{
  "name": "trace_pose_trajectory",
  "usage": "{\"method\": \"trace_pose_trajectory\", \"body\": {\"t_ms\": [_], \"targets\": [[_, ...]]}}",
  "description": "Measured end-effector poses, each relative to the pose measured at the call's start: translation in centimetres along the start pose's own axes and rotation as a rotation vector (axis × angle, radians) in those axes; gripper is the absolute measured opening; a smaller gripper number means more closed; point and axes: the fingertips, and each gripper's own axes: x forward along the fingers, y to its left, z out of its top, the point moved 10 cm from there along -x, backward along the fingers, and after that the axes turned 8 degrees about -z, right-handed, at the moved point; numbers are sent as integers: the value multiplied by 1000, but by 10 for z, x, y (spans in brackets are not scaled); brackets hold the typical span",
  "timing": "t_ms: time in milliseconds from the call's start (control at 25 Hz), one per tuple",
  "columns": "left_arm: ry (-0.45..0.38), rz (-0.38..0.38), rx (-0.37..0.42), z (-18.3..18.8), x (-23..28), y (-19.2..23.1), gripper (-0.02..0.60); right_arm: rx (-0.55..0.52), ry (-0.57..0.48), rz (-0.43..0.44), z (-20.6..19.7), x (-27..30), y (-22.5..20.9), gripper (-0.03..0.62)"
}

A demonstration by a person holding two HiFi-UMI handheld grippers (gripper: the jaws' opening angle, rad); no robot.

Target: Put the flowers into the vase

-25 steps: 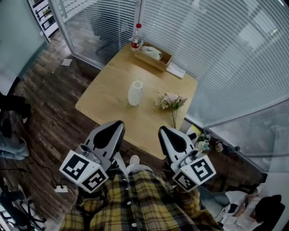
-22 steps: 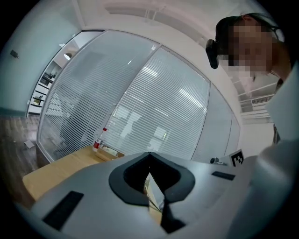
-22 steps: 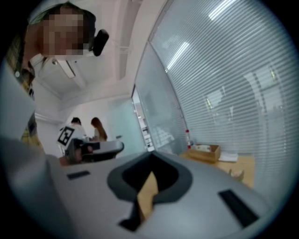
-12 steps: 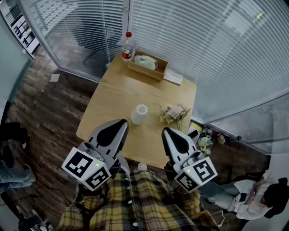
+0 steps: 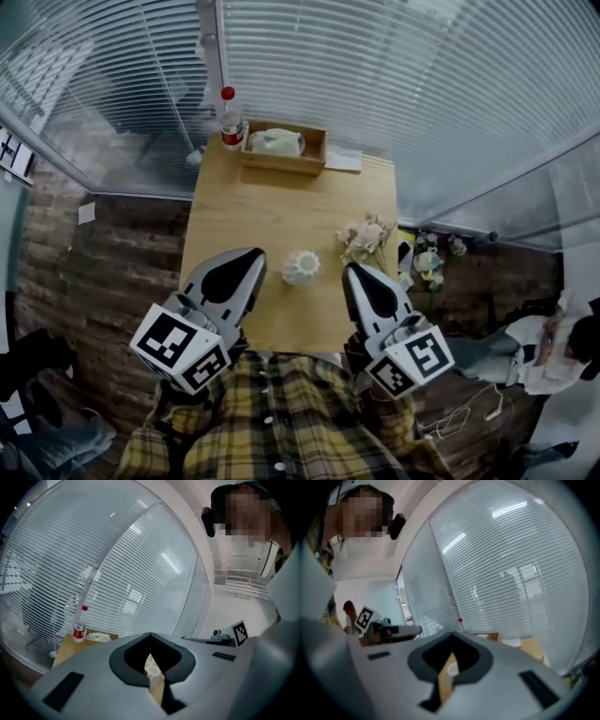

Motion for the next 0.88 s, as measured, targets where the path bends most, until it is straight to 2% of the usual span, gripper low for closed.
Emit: {"method": "trace_pose_trajectory", "body": {"t_ms": [240,400,640,880], "targets": [[88,-119,-25,-5,20,19,11,47,20,-154,-16,-13,2,14],[122,-141,-55,-12,29,29,11,62,51,-215,-24,-15,-8,14],[162,-129,-90,-29,35,36,11,60,102,-243,-34,-16,-24,14],[166,-89,-92,-32,35,35,11,45,141,-204,-38,-14,-34,14]]}}
